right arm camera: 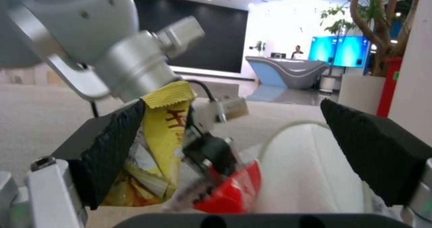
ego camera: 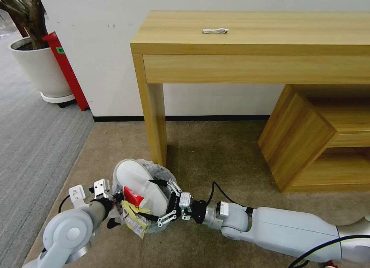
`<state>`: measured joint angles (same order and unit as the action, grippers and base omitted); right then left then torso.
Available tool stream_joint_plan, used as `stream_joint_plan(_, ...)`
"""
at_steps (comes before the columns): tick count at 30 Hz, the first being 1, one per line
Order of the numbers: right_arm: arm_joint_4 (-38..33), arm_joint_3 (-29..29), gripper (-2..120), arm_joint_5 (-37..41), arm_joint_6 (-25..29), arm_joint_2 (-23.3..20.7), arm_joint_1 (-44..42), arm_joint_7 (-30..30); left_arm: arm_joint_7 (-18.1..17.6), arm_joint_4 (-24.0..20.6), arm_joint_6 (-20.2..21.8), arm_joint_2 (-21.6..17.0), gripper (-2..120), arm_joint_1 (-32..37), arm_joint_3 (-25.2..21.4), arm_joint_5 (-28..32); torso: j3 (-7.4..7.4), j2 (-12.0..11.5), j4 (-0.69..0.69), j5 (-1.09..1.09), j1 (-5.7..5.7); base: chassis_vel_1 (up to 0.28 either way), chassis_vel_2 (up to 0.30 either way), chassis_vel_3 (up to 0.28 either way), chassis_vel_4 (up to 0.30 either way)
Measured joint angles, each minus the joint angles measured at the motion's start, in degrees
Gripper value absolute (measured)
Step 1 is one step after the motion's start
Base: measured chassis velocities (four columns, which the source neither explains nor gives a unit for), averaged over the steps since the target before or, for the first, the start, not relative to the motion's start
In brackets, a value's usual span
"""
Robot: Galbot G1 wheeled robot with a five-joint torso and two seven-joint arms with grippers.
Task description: Pick up the trash bin and place the garbage on the floor into it.
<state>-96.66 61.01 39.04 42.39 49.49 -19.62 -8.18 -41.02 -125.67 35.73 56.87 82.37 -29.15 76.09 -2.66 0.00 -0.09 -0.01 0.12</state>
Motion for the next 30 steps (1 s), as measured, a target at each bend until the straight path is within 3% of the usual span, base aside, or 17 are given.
stream_joint_plan(19, 2.0, -2.0, 90, 0.3, 0.6, 0.4, 1.2, 0.7, 0.5, -3.6, 0.2, -0.6, 0, 3.7, -1.1, -0.3, 0.00, 0.0, -0.02, 0.00, 0.00, 0.000, 0.000, 0.000, 0.000)
stream_joint_plan(30, 4.0, -2.9, 89, -0.1, 1.4, -0.7, -1.2, -1.6, -0.7, -5.5, 0.2, -2.4, 0, 3.5, -2.7, 2.6, 0.00, 0.0, -0.01, 0.01, 0.00, 0.000, 0.000, 0.000, 0.000)
